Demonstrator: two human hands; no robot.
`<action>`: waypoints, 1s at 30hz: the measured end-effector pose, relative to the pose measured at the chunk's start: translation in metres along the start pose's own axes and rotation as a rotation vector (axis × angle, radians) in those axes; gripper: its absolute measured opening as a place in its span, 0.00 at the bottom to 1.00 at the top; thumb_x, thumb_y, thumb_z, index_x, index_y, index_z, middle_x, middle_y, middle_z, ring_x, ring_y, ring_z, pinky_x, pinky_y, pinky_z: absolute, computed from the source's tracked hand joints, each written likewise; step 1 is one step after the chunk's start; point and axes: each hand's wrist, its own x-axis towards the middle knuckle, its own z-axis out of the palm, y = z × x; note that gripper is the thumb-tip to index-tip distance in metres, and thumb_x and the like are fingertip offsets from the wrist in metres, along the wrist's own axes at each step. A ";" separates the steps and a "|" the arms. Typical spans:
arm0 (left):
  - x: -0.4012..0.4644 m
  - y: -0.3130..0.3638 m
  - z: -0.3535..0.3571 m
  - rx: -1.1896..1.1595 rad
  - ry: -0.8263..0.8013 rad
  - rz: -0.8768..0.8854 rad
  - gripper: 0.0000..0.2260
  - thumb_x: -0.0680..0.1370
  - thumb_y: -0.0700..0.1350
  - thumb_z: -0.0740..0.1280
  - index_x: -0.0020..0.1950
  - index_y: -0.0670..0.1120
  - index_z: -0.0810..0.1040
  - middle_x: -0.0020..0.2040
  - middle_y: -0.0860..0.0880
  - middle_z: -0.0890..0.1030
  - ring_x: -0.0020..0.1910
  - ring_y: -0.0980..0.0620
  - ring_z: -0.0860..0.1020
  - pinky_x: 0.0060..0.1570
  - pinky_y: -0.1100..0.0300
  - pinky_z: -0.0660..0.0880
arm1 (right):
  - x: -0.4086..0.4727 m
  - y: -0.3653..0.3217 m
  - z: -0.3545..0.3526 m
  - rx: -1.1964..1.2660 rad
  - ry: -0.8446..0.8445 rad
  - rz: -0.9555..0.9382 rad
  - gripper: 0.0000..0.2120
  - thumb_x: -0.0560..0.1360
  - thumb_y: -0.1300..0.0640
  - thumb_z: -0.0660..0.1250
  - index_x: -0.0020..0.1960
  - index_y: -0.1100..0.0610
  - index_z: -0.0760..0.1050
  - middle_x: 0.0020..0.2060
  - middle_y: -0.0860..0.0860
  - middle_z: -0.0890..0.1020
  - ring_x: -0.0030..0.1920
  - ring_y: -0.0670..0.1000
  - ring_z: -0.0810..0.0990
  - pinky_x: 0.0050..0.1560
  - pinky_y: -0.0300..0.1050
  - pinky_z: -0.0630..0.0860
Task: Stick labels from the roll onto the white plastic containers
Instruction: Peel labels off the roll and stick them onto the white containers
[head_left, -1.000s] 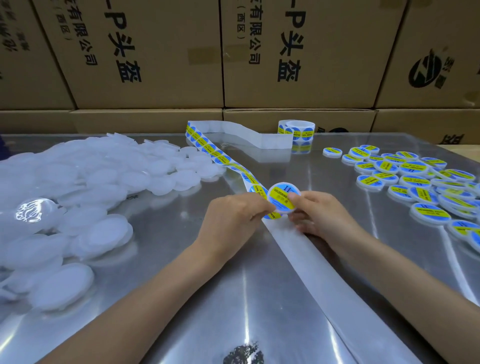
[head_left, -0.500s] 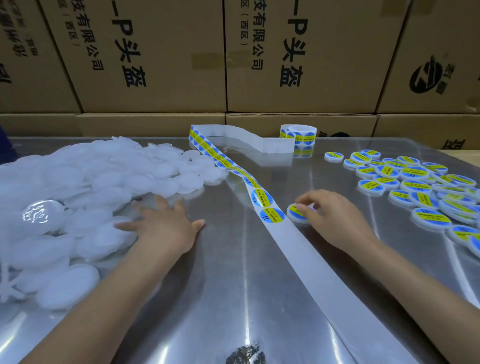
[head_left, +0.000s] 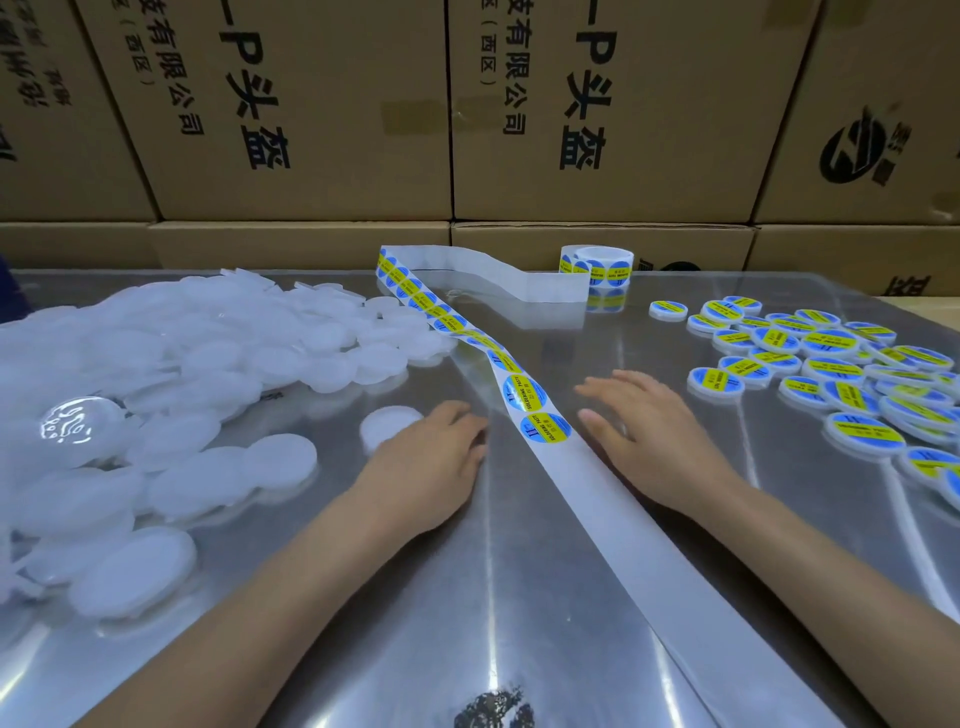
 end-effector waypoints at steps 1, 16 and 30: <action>0.001 0.001 0.001 -0.073 0.024 0.085 0.15 0.81 0.48 0.57 0.68 0.51 0.69 0.69 0.54 0.66 0.65 0.50 0.69 0.61 0.53 0.68 | -0.002 -0.005 0.001 0.023 -0.036 -0.060 0.18 0.81 0.49 0.55 0.70 0.49 0.68 0.69 0.43 0.71 0.73 0.47 0.59 0.72 0.49 0.56; 0.006 -0.005 -0.002 -0.204 0.168 0.001 0.18 0.80 0.58 0.54 0.50 0.51 0.80 0.43 0.52 0.81 0.47 0.49 0.76 0.47 0.54 0.72 | -0.001 -0.011 0.011 0.254 -0.135 -0.114 0.18 0.76 0.52 0.67 0.65 0.49 0.73 0.51 0.52 0.80 0.58 0.49 0.72 0.60 0.45 0.68; 0.020 -0.004 0.009 -0.451 0.300 0.103 0.15 0.78 0.48 0.65 0.65 0.49 0.75 0.62 0.51 0.76 0.64 0.54 0.71 0.65 0.60 0.64 | 0.005 -0.017 0.021 0.262 -0.104 -0.080 0.19 0.76 0.50 0.65 0.67 0.50 0.71 0.59 0.45 0.75 0.60 0.47 0.68 0.61 0.46 0.67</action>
